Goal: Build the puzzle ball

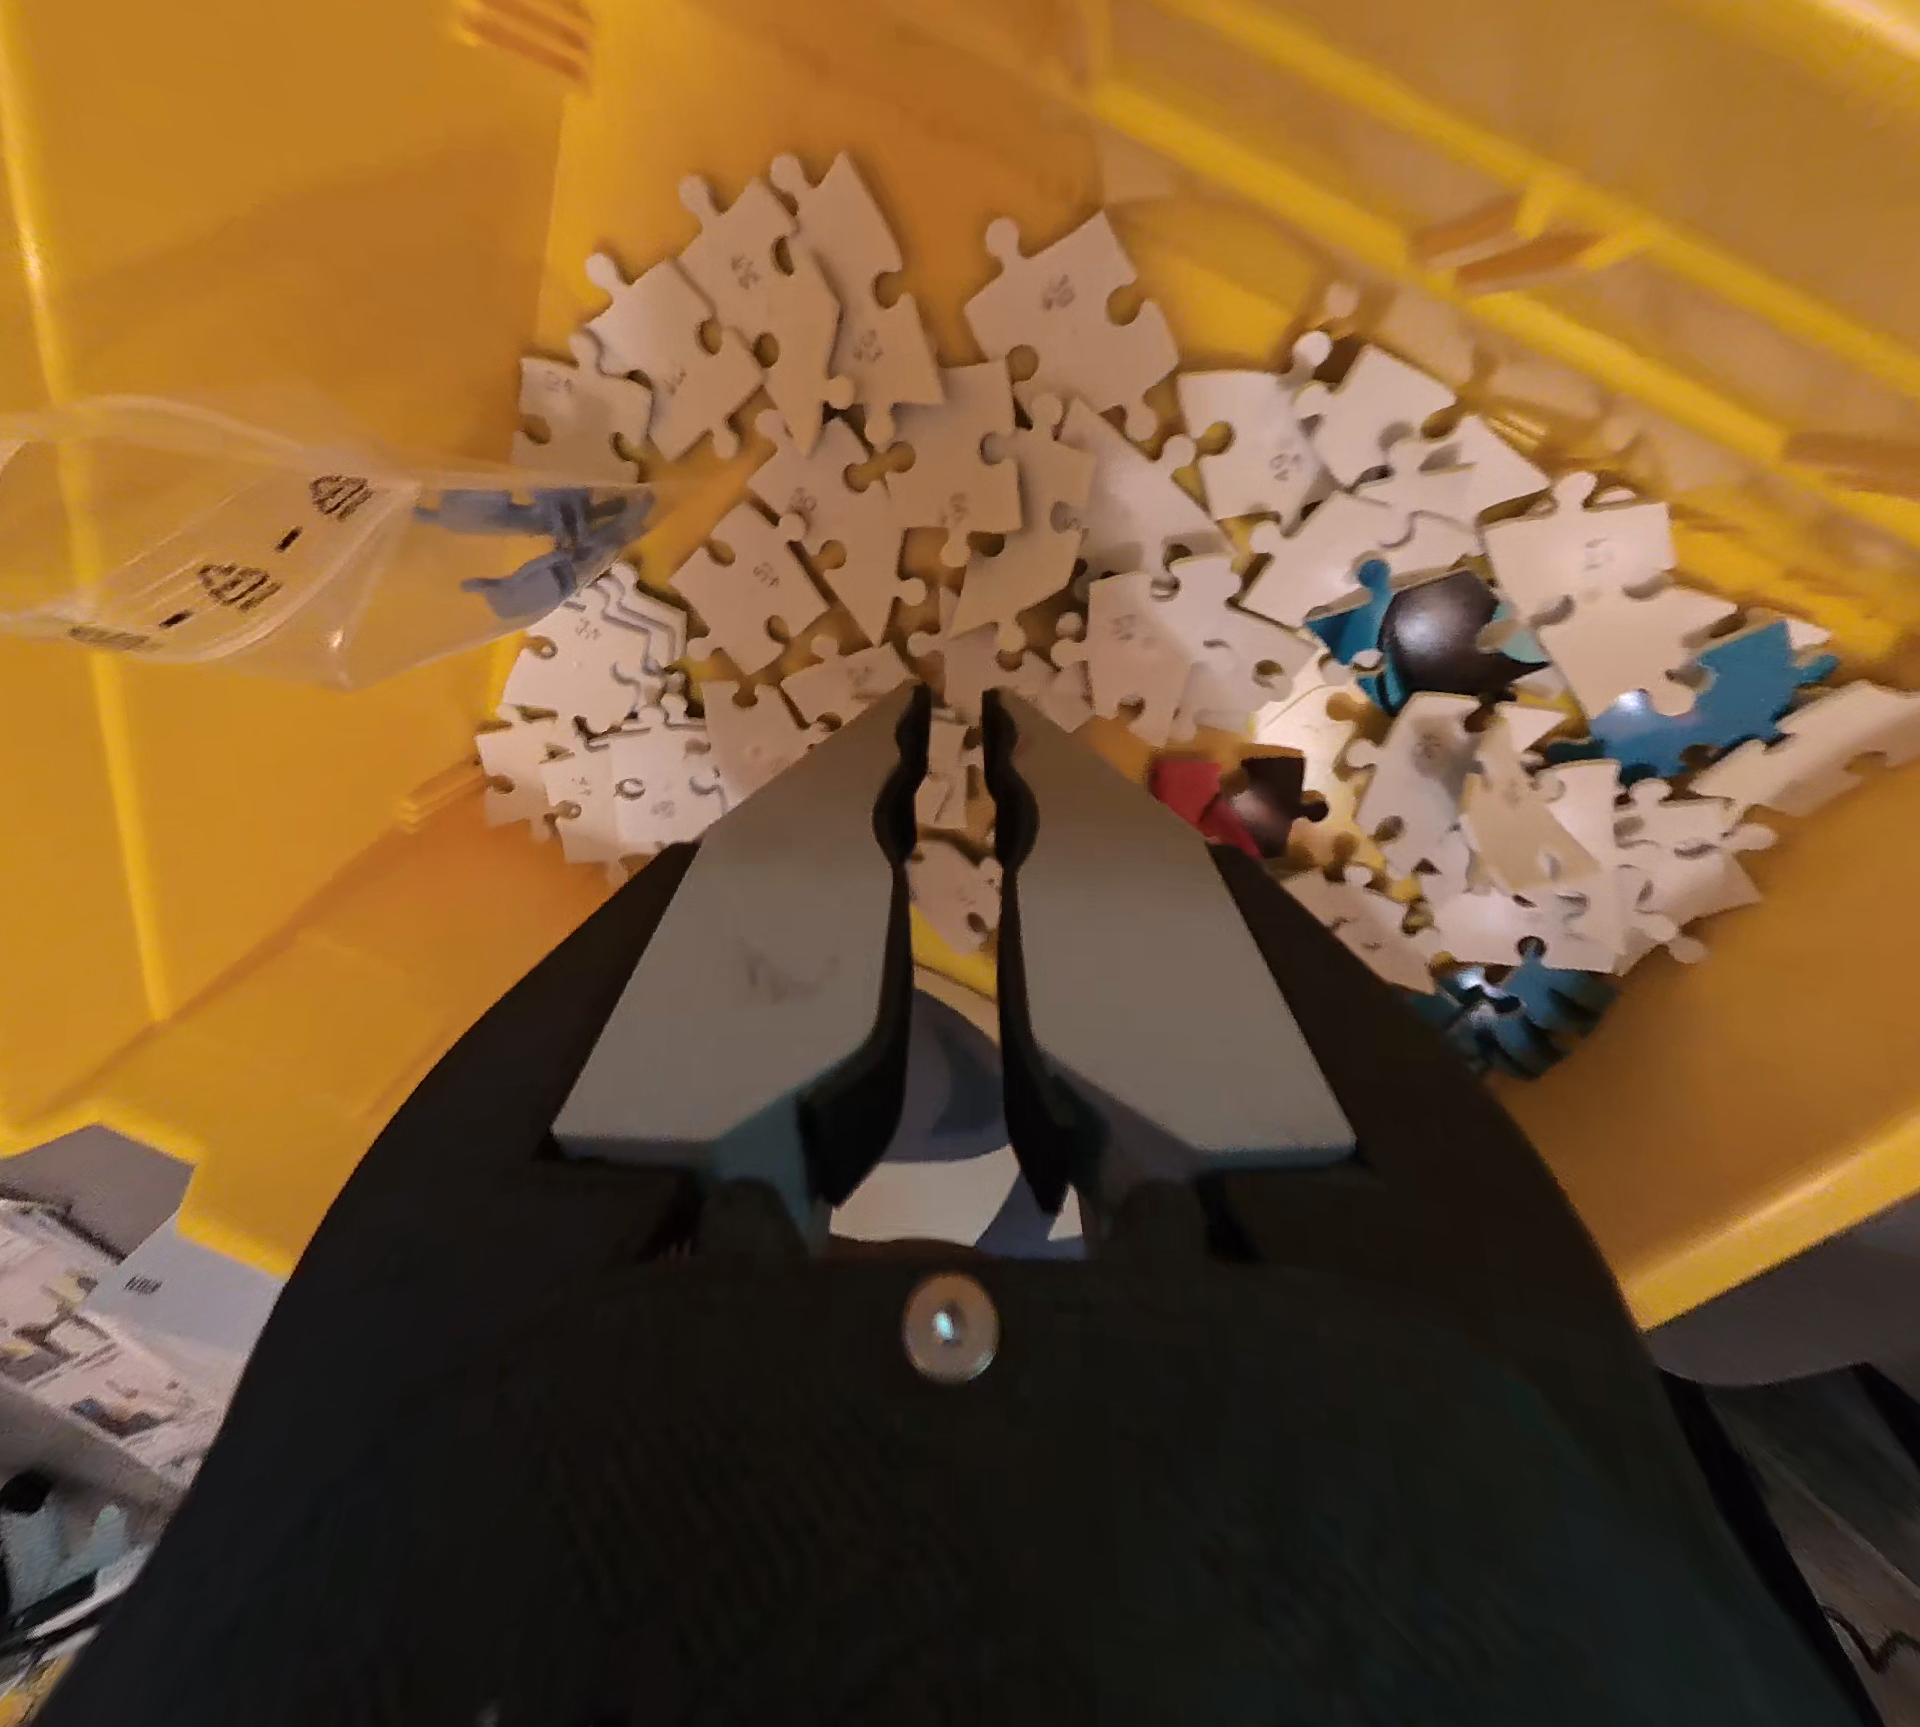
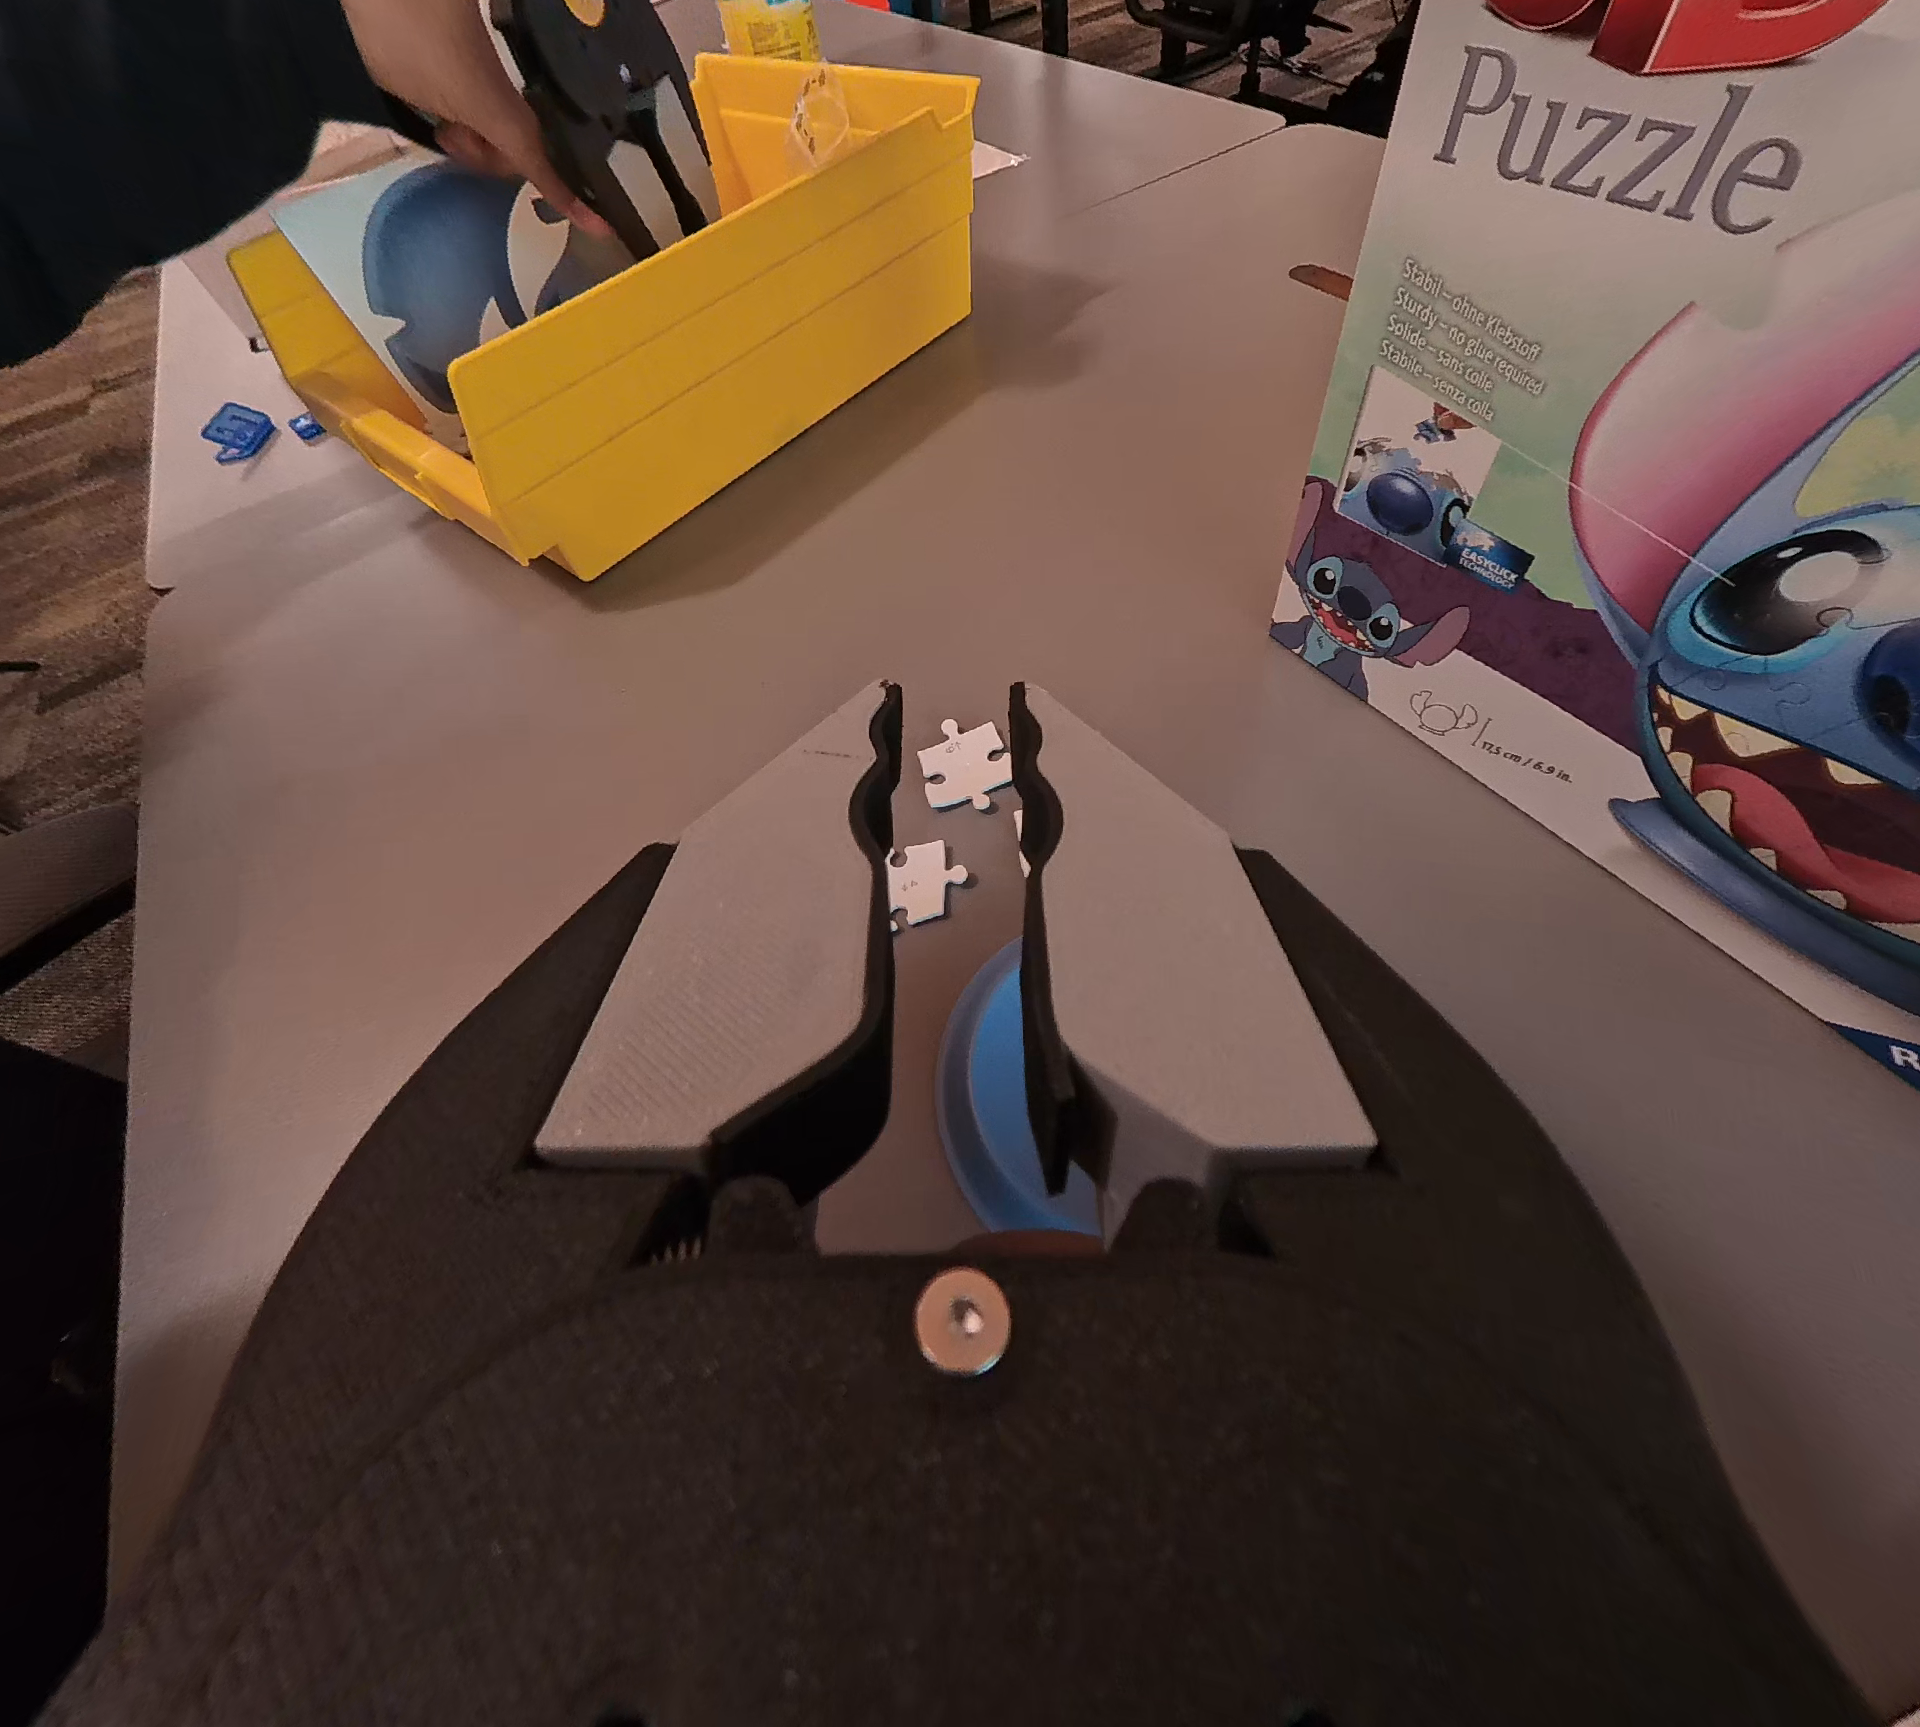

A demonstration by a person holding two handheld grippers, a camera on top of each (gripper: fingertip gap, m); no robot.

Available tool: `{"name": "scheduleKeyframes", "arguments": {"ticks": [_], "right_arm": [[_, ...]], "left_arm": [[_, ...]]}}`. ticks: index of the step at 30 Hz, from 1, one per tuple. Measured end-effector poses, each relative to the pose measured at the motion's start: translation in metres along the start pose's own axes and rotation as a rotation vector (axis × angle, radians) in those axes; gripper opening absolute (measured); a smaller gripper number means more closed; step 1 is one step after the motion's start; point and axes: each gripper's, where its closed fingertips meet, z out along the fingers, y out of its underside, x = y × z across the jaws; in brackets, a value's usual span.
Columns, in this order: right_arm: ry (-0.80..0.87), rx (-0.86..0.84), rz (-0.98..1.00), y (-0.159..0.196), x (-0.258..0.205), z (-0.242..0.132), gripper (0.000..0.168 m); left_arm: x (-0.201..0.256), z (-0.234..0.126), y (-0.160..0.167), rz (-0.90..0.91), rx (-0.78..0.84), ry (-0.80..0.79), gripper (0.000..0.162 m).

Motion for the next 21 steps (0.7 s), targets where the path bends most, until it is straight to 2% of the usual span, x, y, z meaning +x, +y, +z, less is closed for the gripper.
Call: {"name": "scheduleKeyframes", "arguments": {"ticks": [5,9,11,14,18,21], "right_arm": [[-0.003,0.000,-0.003,-0.001,-0.001,0.000,0.017],[-0.003,0.002,-0.003,-0.001,-0.002,-0.001,0.017],[-0.002,0.002,-0.002,-0.001,-0.001,-0.001,0.017],[0.000,0.002,0.000,-0.001,-0.001,-0.001,0.017],[0.000,0.001,0.000,-0.001,-0.001,-0.001,0.017],[-0.002,0.001,-0.001,-0.001,-0.001,-0.001,0.017]], "left_arm": [[-0.024,0.006,0.026,0.013,-0.126,-0.134,0.008],[-0.034,0.014,0.039,0.018,-0.189,-0.191,0.007],[-0.037,0.017,0.043,0.013,-0.202,-0.198,0.002],[-0.044,0.017,0.048,-0.003,-0.226,-0.222,0.008],[-0.046,0.010,0.044,-0.025,-0.193,-0.228,0.008],[-0.026,0.005,0.029,-0.035,-0.092,-0.113,0.010]]}}
